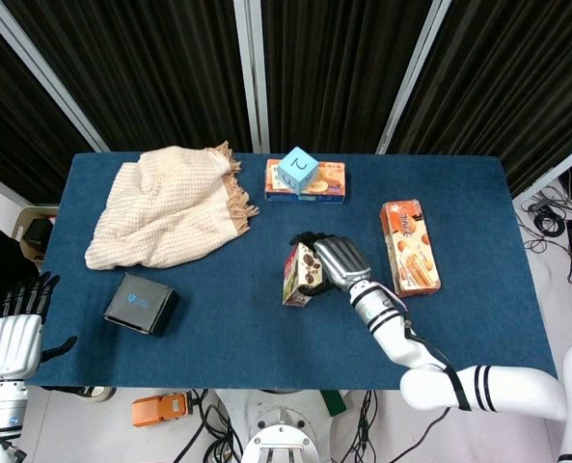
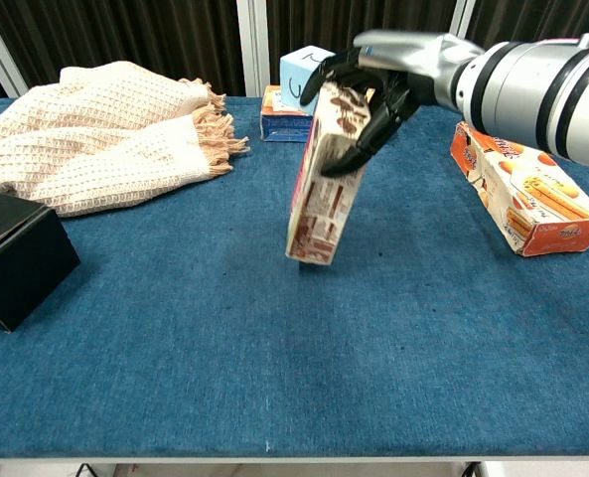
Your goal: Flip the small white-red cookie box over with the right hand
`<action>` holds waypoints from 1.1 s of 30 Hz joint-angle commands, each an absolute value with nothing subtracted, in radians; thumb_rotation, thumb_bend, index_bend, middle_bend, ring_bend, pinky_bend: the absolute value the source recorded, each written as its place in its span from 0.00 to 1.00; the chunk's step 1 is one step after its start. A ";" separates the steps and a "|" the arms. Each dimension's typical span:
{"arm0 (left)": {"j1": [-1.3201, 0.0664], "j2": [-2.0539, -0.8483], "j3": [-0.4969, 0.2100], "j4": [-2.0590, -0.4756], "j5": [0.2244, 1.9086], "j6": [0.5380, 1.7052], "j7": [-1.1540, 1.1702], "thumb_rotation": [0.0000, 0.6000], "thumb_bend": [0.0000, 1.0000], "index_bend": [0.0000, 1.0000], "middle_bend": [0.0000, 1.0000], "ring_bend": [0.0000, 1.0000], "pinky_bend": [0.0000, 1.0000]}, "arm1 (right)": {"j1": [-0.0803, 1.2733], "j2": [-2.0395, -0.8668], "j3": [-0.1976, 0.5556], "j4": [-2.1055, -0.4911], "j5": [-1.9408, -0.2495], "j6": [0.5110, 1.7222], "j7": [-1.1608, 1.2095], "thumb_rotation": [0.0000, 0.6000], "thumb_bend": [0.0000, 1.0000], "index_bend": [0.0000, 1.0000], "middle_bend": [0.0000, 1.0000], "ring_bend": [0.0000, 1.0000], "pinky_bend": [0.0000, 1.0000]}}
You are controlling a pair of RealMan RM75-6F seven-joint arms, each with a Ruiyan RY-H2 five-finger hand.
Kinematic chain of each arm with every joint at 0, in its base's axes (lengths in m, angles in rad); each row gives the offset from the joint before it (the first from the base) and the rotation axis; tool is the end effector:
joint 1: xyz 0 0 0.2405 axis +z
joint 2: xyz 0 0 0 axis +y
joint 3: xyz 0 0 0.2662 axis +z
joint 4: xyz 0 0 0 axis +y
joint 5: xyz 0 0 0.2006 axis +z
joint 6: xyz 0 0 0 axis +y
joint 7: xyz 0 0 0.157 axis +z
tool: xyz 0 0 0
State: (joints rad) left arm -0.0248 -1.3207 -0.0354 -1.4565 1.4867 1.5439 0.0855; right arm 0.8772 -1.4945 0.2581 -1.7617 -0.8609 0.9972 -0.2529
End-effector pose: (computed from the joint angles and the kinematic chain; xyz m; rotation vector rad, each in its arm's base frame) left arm -0.3377 0.1719 0.1252 -1.3246 -0.8867 -0.8453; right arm -0.0690 -0.3528 0.0023 1.8013 -1.3109 1.1727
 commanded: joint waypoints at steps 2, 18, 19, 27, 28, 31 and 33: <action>-0.027 -1.322 -0.035 -1.457 1.488 1.541 0.087 1.00 0.00 0.09 0.06 0.00 0.00 | 0.786 -1.561 0.312 -1.670 -1.026 1.050 0.071 1.00 0.27 0.41 0.40 0.36 0.39; -0.032 -1.327 -0.032 -1.468 1.488 1.530 0.105 1.00 0.00 0.09 0.06 0.00 0.00 | 0.755 -1.951 0.243 -1.029 -1.378 1.106 0.792 1.00 0.27 0.31 0.40 0.27 0.25; -0.032 -1.327 -0.032 -1.468 1.488 1.529 0.105 1.00 0.00 0.09 0.06 0.00 0.00 | 0.757 -1.968 0.237 -0.994 -1.388 1.107 0.814 1.00 0.27 0.30 0.40 0.27 0.25; -0.036 -1.328 -0.035 -1.463 1.484 1.522 0.101 1.00 0.00 0.09 0.06 0.00 0.00 | 0.751 -2.040 0.190 -0.808 -1.445 1.121 0.901 1.00 0.27 0.13 0.30 0.14 0.10; -0.037 -1.329 -0.035 -1.462 1.483 1.520 0.101 1.00 0.00 0.09 0.06 0.00 0.00 | 0.744 -2.040 0.186 -0.802 -1.447 1.126 0.893 1.00 0.27 0.07 0.26 0.10 0.06; -0.038 -1.333 -0.035 -1.456 1.480 1.516 0.097 1.00 0.00 0.09 0.06 0.00 0.00 | 0.717 -2.025 0.160 -0.809 -1.457 1.139 0.851 1.00 0.27 0.00 0.14 0.01 0.00; -0.040 -1.335 -0.036 -1.453 1.477 1.512 0.094 1.00 0.00 0.09 0.06 0.00 0.00 | 0.701 -1.987 0.134 -0.848 -1.459 1.111 0.813 1.00 0.27 0.00 0.07 0.00 0.00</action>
State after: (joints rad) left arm -0.0396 -1.3342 -0.0355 -1.4536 1.4780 1.5123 0.0949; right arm 0.7221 -2.0203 0.1642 -0.8152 -1.4511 1.1284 0.8504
